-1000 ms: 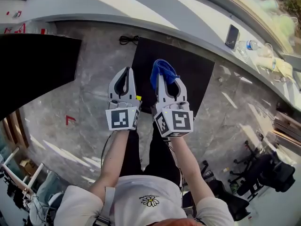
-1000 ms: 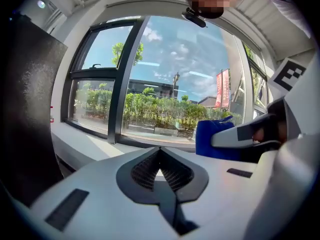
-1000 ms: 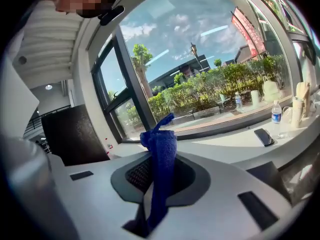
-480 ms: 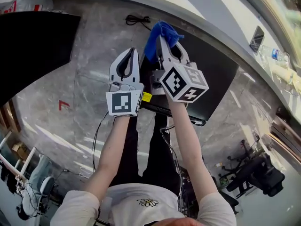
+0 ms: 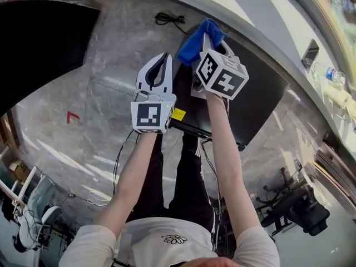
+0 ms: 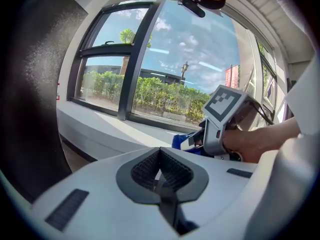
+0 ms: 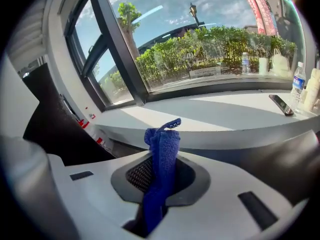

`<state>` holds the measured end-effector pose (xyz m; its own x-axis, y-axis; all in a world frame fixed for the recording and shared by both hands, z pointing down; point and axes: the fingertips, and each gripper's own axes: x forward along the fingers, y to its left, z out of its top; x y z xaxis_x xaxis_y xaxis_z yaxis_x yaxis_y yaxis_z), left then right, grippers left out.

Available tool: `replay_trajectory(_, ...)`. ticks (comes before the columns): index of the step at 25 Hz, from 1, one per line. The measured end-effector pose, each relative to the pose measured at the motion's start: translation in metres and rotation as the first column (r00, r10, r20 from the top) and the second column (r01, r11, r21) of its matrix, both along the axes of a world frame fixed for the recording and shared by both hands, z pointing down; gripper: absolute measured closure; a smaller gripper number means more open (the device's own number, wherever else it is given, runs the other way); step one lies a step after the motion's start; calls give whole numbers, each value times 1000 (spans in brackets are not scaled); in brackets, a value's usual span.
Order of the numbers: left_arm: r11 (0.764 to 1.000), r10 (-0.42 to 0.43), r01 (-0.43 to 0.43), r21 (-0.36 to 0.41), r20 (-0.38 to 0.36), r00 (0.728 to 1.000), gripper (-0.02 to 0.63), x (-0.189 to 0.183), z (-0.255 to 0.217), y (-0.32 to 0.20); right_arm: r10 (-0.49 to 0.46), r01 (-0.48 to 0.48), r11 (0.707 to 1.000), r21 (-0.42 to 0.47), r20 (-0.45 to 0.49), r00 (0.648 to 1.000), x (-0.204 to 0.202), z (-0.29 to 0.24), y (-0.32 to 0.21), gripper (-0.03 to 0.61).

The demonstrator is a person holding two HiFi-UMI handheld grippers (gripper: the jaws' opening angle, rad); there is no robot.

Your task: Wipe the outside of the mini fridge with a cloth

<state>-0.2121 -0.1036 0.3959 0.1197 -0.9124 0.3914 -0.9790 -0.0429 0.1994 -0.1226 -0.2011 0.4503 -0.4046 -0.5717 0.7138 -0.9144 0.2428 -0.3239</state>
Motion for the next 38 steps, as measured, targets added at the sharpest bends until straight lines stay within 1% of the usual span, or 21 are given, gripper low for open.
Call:
replay_trajectory(3, 1000, 15, -15, -12, 1, 1000, 609, 7, 5, -3, -31, 31, 1000, 1, -64, 997, 5, 9, -3, 515)
replay_trajectory(6, 999, 38, -38, -14, 18, 999, 609, 18, 9, -6, -64, 65, 998, 14, -90, 994, 5, 13, -4, 515)
replay_trajectory(10, 999, 38, -38, -10, 2, 999, 609, 27, 8, -5, -88, 89, 996, 9, -93, 992, 4, 13, -4, 515)
replay_trajectory(15, 998, 58, -58, -14, 14, 998, 609, 41, 7, -4, -89, 90, 996, 1, -95, 991, 13, 12, -4, 517)
replay_trajectory(20, 998, 56, -56, -13, 3, 998, 609, 53, 6, -4, -81, 81, 997, 0, -89, 993, 28, 11, -2, 515)
replay_trajectory(25, 997, 74, -74, -18, 5, 997, 609, 72, 7, -4, -58, 58, 998, 3, -94, 994, 54, 10, -4, 515)
replay_trajectory(32, 995, 101, -101, -18, 6, 995, 609, 107, 7, -5, -24, 24, 1000, 6, -102, 994, 103, 10, -1, 515)
replay_trajectory(38, 991, 136, -136, -11, -1, 991, 608, 151, 7, -6, 31, -31, 1000, 5, -110, 993, 159, 13, 2, 515)
